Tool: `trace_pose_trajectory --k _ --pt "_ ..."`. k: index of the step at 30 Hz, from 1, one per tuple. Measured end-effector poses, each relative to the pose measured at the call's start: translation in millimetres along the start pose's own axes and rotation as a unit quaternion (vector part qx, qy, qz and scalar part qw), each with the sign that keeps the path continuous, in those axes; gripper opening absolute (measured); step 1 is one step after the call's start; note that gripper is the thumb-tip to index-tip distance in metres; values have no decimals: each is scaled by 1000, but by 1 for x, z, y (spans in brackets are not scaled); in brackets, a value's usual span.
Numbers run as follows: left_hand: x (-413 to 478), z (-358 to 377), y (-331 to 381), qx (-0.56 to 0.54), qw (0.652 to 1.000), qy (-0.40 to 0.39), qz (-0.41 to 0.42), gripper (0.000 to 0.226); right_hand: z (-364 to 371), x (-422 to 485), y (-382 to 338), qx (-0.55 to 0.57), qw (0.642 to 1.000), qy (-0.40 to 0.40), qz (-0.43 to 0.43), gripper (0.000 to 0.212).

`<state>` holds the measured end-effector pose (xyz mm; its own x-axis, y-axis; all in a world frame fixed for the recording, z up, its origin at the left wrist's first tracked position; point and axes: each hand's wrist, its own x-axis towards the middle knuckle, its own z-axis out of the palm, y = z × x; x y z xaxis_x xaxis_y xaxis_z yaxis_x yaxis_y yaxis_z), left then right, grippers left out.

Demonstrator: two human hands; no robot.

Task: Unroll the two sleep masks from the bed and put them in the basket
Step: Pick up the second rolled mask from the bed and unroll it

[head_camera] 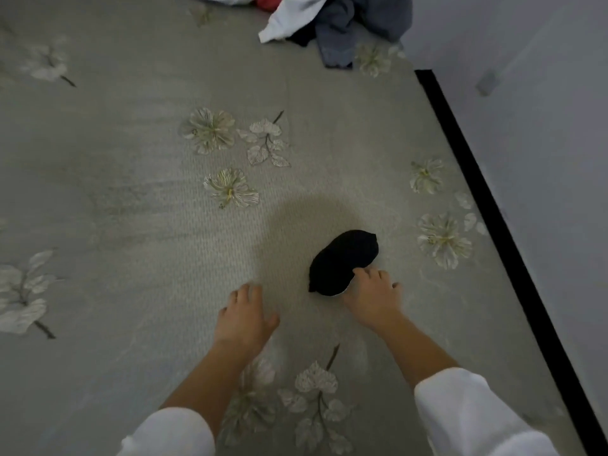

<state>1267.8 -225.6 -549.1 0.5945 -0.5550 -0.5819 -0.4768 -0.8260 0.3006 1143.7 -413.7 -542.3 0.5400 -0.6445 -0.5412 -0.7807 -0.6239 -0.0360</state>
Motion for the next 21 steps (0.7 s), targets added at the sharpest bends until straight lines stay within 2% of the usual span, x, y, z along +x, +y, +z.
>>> trace_pose_trajectory --k 4,9,14,17,21 --pt "34 38 10 -25 999 -10 -41 78 8 57 27 55 998 16 20 63" --pt "52 70 21 2 997 -26 -79 90 13 107 46 101 993 34 49 84" --pt "54 79 22 16 996 -24 -89 98 22 123 45 189 980 59 32 94" --pt "54 75 25 24 995 -35 -92 99 21 126 44 248 967 54 24 82" --pt "54 52 23 4 990 -112 -85 97 8 115 39 325 945 24 -15 38"
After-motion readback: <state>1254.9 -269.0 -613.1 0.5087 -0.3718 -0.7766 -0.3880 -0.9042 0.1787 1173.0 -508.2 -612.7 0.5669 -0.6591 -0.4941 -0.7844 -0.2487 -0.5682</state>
